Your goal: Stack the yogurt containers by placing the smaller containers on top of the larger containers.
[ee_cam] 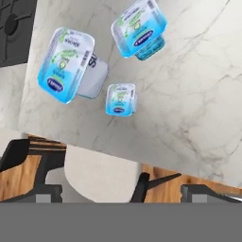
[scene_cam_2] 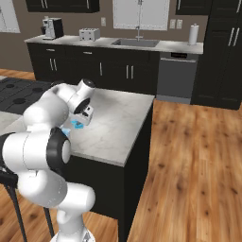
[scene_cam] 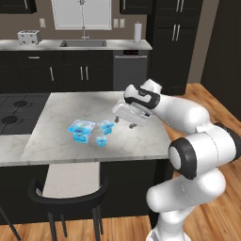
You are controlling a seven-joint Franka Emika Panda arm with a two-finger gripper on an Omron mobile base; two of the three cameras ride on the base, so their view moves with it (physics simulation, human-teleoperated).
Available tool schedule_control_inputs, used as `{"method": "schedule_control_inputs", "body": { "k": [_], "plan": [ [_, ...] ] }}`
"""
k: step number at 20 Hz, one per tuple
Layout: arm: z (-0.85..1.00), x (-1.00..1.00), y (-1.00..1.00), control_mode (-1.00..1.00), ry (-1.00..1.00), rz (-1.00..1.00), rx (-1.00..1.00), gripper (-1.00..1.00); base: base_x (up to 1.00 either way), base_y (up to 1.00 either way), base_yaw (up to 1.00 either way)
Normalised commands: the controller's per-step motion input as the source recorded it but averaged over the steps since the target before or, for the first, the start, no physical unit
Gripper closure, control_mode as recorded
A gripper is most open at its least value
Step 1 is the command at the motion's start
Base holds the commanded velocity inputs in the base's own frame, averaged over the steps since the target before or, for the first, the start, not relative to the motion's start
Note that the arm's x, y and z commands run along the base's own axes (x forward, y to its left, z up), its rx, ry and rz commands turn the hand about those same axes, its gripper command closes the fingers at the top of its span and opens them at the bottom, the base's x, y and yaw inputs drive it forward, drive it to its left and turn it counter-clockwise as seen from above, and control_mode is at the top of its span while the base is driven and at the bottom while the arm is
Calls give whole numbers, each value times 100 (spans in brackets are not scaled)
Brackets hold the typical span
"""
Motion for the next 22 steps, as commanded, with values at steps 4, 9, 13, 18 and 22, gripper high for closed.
{"method": "schedule_control_inputs", "body": {
  "k": [4,9,13,18,22],
  "plan": [
    [-8,33,0,-100,0,0,0,-100,0,0,0],
    [-3,31,0,-100,0,0,1,-100,0,0,0],
    [-3,19,0,-100,0,0,0,-100,0,0,0],
    [-8,6,0,-100,0,3,0,-100,0,0,0],
    [-15,0,0,-100,0,8,0,-100,0,0,0]
  ]
}}
